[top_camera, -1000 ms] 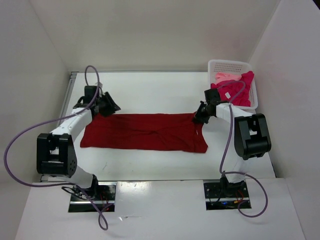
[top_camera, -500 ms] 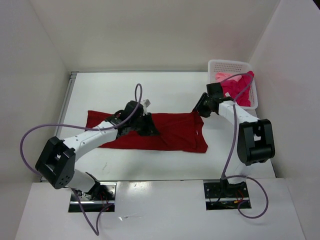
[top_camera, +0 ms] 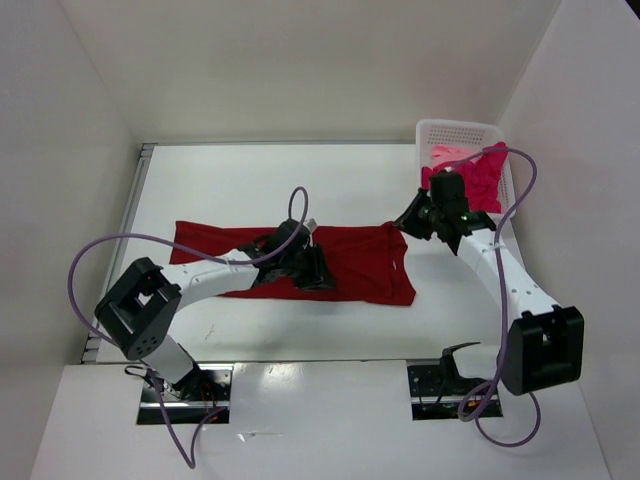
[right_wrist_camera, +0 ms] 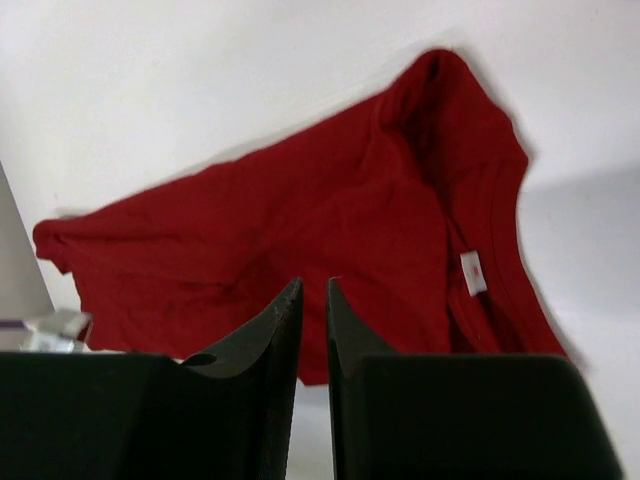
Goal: Fold and stack the t-shirts
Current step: Fold the other side of the tshirt into a rectangle
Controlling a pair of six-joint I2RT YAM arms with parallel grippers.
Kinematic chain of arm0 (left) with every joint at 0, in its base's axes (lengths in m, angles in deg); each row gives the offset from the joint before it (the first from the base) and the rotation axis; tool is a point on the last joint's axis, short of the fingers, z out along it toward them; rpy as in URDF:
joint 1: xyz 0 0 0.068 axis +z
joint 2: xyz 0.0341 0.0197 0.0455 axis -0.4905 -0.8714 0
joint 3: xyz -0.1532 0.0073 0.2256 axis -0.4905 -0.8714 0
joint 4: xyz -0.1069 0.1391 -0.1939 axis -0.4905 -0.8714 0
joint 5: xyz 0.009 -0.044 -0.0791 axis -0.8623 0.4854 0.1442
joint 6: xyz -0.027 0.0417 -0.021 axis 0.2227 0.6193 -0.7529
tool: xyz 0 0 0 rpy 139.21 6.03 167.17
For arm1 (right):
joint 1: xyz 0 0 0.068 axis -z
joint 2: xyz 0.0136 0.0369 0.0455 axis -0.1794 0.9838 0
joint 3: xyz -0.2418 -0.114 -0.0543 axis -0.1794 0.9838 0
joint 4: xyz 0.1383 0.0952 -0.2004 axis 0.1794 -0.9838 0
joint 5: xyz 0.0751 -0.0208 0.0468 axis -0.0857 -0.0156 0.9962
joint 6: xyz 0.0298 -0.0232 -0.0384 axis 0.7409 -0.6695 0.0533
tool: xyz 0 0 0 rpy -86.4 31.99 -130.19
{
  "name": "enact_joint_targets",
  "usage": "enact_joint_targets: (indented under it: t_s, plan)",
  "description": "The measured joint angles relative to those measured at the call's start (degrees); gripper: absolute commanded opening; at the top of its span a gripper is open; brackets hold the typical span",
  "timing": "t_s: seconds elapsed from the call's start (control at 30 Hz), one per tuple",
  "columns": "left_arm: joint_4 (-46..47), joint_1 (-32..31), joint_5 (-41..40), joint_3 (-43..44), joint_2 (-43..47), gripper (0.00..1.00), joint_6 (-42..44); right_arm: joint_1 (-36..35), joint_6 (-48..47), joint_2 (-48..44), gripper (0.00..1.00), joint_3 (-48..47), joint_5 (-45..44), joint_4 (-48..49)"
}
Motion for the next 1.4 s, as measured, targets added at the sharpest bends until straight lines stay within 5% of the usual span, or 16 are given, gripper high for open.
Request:
enact_joint_targets:
  t_s: [0.4,0.6,0.83,1.17,1.23,1.33,1.4]
  plan:
    - [4.0,0.1,-0.5,0.4,-8.7,0.54,-2.3,-0.1,0.4,-6.5,0.22,5.5,3.4,-3.4]
    - [5.5,0.1,-0.5,2.6,-9.3,0.46,-2.5,-0.3,0.4,-8.2,0.22,7.4,5.4,-3.6]
    - [6.2,0.1,-0.8,5.7,-12.2,0.15,-3.1,-1.3,0.5,-8.7,0.22,9.4,5.9,-3.8]
    - [-10.0,0.5,-0.5,18.0,-13.1,0.12,2.4,-1.3,0.5,-8.6,0.23,9.4,6.7,-2.9]
    - [-14.2,0.8,0.1,20.7,-13.1,0.16,4.0,-1.3,0.5,-7.9,0.25,9.4,6.9,-2.2]
    - [-18.6,1.5,0.7,22.6,-13.1,0.5,5.6,-1.3,0.6,-6.4,0.28,9.7,7.0,-1.1]
    - [-21.4,1.9,1.1,23.2,-13.1,0.6,6.9,-1.3,0.5,-5.5,0.3,10.1,7.3,-0.7]
